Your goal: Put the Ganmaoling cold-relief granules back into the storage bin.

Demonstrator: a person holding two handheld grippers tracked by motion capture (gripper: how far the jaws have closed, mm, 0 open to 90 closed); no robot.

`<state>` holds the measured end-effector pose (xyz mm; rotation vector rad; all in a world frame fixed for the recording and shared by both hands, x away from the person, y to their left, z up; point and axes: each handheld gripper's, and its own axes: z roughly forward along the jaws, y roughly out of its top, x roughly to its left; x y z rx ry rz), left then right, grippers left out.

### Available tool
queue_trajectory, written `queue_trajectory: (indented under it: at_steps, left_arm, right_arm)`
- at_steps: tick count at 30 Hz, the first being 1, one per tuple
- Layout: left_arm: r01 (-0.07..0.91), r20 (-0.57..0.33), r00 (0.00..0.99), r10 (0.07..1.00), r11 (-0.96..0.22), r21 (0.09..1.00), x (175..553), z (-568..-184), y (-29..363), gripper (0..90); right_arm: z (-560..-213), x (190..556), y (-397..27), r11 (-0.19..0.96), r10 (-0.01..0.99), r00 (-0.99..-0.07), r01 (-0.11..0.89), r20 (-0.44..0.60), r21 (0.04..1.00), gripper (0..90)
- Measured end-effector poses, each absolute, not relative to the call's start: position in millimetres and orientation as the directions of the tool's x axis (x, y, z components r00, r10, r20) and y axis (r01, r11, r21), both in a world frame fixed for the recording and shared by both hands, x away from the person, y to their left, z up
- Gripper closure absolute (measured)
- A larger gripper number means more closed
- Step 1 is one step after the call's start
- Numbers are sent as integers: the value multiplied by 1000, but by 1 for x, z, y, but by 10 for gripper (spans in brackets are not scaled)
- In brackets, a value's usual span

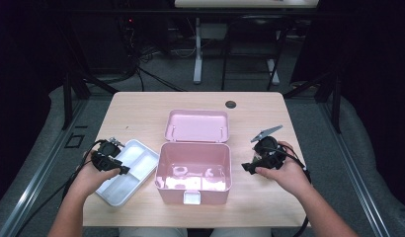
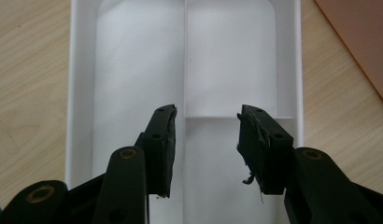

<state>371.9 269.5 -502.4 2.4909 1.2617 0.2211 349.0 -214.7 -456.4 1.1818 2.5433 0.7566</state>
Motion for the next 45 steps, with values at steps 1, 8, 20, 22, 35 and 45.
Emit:
queue_trajectory:
  at_steps: [1, 8, 20, 22, 35, 45]
  left_arm:
    - [761, -16, 583, 812, -538, 363, 372, -504, 270, 555]
    - [773, -42, 569, 821, -517, 367, 372, -506, 271, 504]
    - [780, -96, 552, 828, -471, 412, 370, -500, 278, 417]
    - [778, -98, 554, 826, -473, 414, 371, -500, 279, 417]
    - [783, -122, 545, 829, -452, 428, 370, -497, 282, 414]
    - [784, -129, 541, 831, -443, 435, 370, -496, 285, 414]
  right_arm:
    - [-455, 351, -216, 544, 765, -645, 646, 1, 536, 223]
    - [-449, 366, -221, 559, 777, -630, 689, -1, 461, 224]
    - [-456, 394, -230, 572, 806, -591, 762, -35, 302, 43]
    - [-458, 398, -232, 563, 816, -576, 777, -42, 280, 15]
    - [-475, 428, -252, 511, 859, -509, 842, -61, 175, 0]
    - [-488, 432, -262, 485, 872, -489, 861, -13, 153, 0]
